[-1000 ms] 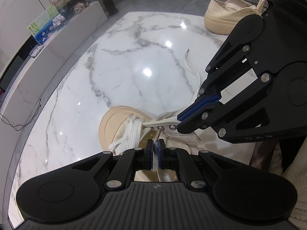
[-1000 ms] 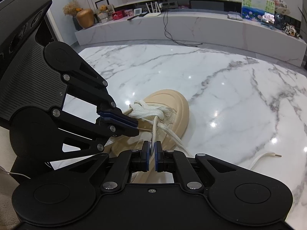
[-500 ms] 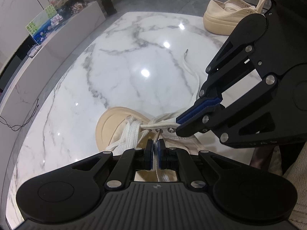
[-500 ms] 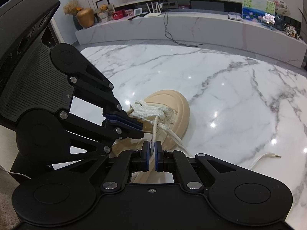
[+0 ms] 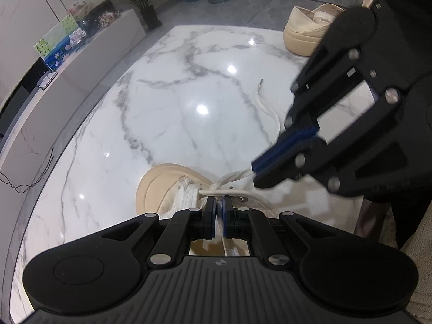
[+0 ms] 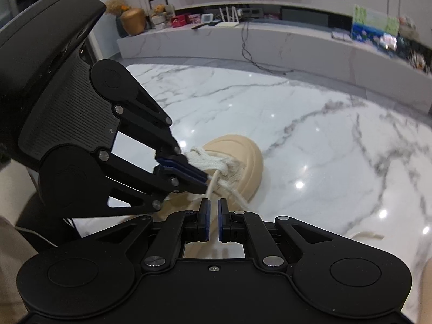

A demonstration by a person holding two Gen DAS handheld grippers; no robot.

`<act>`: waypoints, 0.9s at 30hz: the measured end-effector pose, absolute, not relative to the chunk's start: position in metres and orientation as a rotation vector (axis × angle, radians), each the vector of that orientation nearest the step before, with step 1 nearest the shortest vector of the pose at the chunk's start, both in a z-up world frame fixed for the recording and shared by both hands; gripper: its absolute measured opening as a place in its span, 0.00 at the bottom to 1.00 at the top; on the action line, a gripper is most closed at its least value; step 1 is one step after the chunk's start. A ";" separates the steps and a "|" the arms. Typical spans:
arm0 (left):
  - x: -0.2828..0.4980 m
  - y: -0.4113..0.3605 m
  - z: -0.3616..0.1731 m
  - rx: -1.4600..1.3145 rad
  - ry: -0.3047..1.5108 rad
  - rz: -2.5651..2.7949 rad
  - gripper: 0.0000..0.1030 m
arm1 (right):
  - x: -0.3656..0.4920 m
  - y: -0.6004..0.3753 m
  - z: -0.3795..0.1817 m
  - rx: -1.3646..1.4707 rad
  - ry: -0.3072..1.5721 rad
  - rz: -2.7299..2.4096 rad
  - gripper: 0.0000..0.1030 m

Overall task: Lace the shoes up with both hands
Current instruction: 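Grasp the emerging lace tip with the right gripper at the eyelet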

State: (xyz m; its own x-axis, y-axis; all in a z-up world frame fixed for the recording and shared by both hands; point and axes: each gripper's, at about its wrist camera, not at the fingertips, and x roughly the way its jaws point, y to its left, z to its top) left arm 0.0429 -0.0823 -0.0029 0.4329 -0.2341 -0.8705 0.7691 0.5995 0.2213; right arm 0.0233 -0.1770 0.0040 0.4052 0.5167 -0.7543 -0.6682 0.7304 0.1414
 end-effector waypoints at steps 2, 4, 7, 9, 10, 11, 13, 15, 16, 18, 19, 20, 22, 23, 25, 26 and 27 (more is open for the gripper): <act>0.043 -0.082 -0.003 0.676 0.919 -0.690 0.04 | 0.025 -0.174 0.002 -0.274 0.858 0.756 0.04; 0.044 -0.083 -0.003 0.675 0.919 -0.691 0.04 | 0.025 -0.171 -0.001 -0.351 0.836 0.774 0.04; 0.045 -0.083 -0.004 0.672 0.920 -0.694 0.04 | 0.023 -0.164 -0.004 -0.477 0.790 0.835 0.04; 0.046 -0.083 -0.004 0.671 0.920 -0.697 0.04 | 0.021 -0.160 -0.006 -0.541 0.756 0.877 0.04; 0.046 -0.083 -0.004 0.671 0.919 -0.698 0.04 | 0.019 -0.158 -0.007 -0.581 0.736 0.905 0.04; 0.046 -0.083 -0.004 0.672 0.919 -0.699 0.04 | 0.018 -0.156 -0.009 -0.613 0.722 0.927 0.04; 0.047 -0.083 -0.004 0.672 0.920 -0.703 0.04 | 0.018 -0.154 -0.011 -0.654 0.708 0.957 0.04; 0.048 -0.083 -0.004 0.672 0.921 -0.706 0.04 | 0.017 -0.150 -0.016 -0.718 0.692 0.998 0.04; 0.048 -0.083 -0.005 0.671 0.922 -0.708 0.04 | 0.017 -0.148 -0.018 -0.756 0.682 1.015 0.04; 0.049 -0.083 -0.005 0.671 0.923 -0.712 0.04 | 0.016 -0.144 -0.022 -0.823 0.656 1.035 0.04; 0.049 -0.082 -0.005 0.672 0.924 -0.713 0.04 | 0.016 -0.143 -0.022 -0.846 0.647 1.040 0.04; 0.049 -0.082 -0.005 0.672 0.924 -0.714 0.04 | 0.016 -0.141 -0.023 -0.868 0.637 1.049 0.04; 0.049 -0.083 -0.005 0.673 0.923 -0.716 0.04 | 0.017 -0.138 -0.024 -0.918 0.614 1.073 0.04; 0.050 -0.083 -0.005 0.673 0.924 -0.716 0.04 | 0.017 -0.137 -0.024 -0.933 0.607 1.083 0.04; 0.049 -0.082 -0.005 0.673 0.924 -0.718 0.04 | 0.015 -0.135 -0.026 -0.970 0.593 1.103 0.04; 0.049 -0.081 -0.005 0.672 0.924 -0.720 0.04 | 0.015 -0.133 -0.027 -0.992 0.586 1.112 0.04; 0.049 -0.081 -0.005 0.672 0.923 -0.721 0.04 | 0.014 -0.133 -0.028 -1.007 0.578 1.117 0.04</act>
State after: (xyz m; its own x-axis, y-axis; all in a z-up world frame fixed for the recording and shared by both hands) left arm 0.0489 -0.0810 -0.0054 0.4119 -0.2548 -0.8749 0.7869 0.5836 0.2005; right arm 0.0142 -0.1326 -0.0277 0.3656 0.4595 -0.8094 -0.9262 0.0935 -0.3652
